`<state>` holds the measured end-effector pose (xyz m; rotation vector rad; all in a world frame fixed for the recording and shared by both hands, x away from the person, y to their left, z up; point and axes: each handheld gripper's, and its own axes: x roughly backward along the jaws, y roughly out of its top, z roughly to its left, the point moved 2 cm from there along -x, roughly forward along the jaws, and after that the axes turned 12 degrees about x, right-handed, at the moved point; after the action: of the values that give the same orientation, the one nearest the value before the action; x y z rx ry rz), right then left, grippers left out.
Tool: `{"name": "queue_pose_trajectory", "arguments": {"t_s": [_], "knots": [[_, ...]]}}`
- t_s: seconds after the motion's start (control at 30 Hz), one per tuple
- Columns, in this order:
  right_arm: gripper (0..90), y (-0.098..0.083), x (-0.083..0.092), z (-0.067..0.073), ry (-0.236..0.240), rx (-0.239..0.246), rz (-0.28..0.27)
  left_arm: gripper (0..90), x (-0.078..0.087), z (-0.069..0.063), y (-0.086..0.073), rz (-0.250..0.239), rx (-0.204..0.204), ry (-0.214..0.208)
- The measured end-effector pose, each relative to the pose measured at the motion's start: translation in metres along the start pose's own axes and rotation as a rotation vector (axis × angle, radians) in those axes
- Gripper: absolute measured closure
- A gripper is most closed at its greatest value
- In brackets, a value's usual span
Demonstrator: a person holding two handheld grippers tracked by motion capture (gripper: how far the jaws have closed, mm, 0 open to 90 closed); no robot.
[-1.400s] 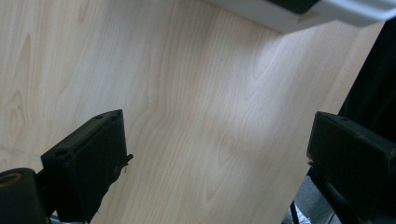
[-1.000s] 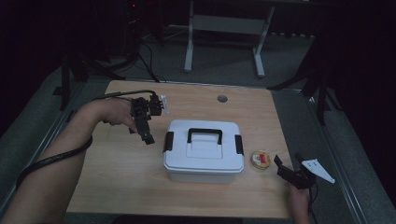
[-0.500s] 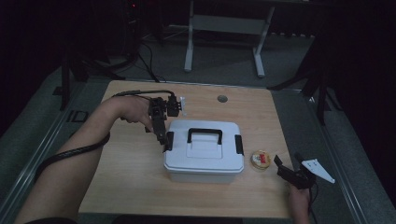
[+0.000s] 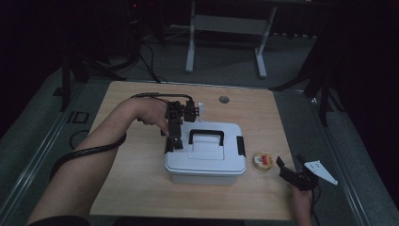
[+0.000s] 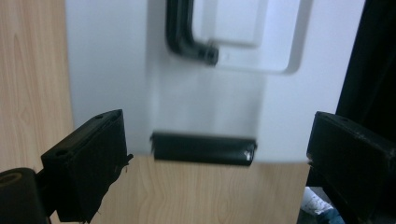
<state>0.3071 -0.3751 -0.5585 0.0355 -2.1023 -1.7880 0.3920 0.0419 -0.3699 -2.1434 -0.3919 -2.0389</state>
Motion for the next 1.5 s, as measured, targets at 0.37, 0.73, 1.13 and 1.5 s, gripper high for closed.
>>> {"name": "queue_pose_trajectory", "arguments": {"t_s": [0.37,0.73,1.13,1.5], "knots": [[10.5,0.000,0.000,0.000,0.003,-0.003,-0.003,7.6,-0.009,0.000,0.018,0.007,-0.031,0.012],[10.5,0.000,0.001,0.000,0.006,-0.004,-0.006,23.0,-0.020,0.006,0.030,0.012,-0.058,0.035],[10.5,0.000,0.001,-0.001,0.008,-0.009,-0.007,56.7,-0.023,0.002,0.037,0.030,-0.084,0.058],[10.5,0.000,0.001,-0.001,0.006,-0.008,-0.007,78.4,-0.024,-0.008,0.043,0.079,-0.083,0.038]]}}
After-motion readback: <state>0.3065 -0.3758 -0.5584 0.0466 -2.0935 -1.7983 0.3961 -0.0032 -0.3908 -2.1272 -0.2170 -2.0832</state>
